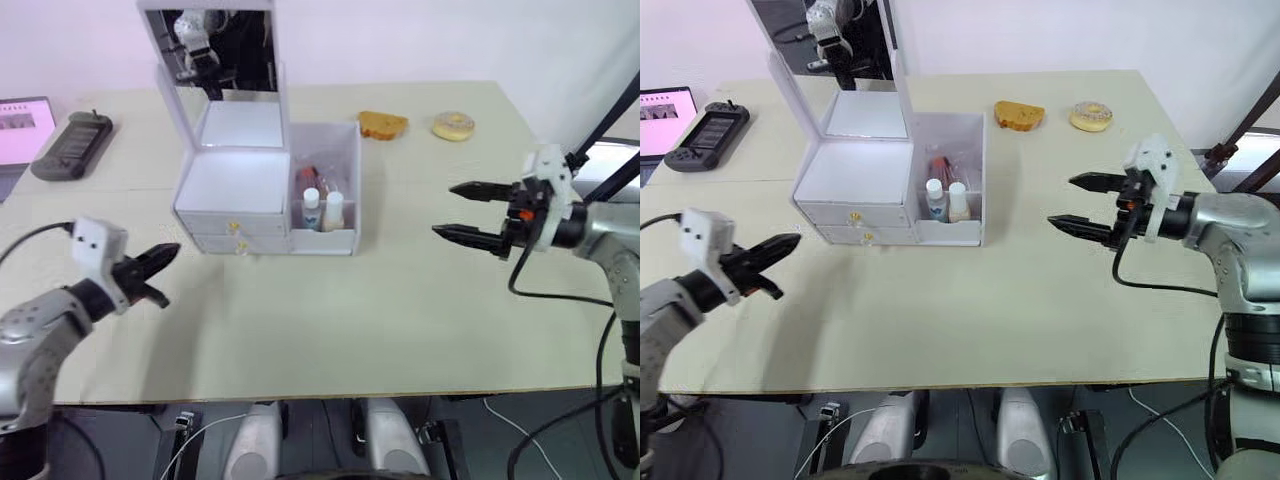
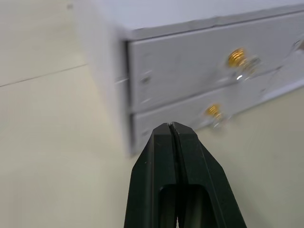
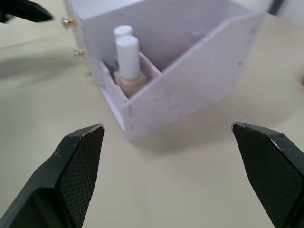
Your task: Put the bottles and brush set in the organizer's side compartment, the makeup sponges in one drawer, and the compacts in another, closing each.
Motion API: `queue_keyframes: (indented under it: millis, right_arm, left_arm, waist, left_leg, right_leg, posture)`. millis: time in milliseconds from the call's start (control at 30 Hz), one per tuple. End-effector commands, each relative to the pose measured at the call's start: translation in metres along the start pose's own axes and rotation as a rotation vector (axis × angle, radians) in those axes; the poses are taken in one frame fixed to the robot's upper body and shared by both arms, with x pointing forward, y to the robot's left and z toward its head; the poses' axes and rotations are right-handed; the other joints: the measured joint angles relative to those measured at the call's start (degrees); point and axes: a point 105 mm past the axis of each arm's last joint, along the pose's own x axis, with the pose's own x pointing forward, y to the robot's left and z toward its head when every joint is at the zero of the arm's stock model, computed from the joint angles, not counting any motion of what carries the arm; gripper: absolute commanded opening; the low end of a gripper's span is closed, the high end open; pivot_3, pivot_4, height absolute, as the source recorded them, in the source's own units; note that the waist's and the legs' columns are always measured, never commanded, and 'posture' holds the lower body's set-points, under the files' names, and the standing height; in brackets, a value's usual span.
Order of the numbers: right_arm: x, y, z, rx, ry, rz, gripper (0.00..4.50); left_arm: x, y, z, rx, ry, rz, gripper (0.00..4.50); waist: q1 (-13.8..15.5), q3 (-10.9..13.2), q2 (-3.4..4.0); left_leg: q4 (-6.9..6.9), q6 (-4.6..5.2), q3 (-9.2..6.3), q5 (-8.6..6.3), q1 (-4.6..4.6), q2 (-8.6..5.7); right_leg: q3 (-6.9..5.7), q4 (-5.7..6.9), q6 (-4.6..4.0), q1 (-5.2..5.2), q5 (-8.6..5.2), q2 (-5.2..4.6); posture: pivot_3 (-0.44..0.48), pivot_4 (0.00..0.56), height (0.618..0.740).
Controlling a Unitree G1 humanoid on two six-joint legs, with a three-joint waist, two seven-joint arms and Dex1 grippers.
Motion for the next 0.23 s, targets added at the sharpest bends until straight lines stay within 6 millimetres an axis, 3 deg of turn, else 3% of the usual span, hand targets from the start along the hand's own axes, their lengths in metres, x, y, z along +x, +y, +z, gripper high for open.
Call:
queue_keyframes:
  millis: [33,233]
  right_arm:
    - [-0.024,-0.018,-0.018,-0.060,-0.005,-0.125,4.50]
    - [-0.040,-0.026,-0.043,-0.032,-0.018,-0.213,4.50]
  left_arm:
    - [-0.026,0.026,0.016,0.116,-0.063,0.096,0.01]
    - [-0.051,0.055,0.003,0.162,0.024,0.173,0.01]
  waist:
    - [0.1,0.0,0.01]
    - [-0.2,0.0,0.03]
  left_leg:
    - [0.00,0.00,0.03,0.00,0.00,0.00]
    - [-0.03,0.00,0.11,0.00,0.05,0.04]
  right_leg:
    - [0.00,-0.02,0.01,0.00,-0.01,-0.01]
    - [0.04,0.00,0.17,-0.01,-0.11,-0.02]
  posture:
    - [0.000,0.150,0.740]
    - [0.000,0.150,0.740]
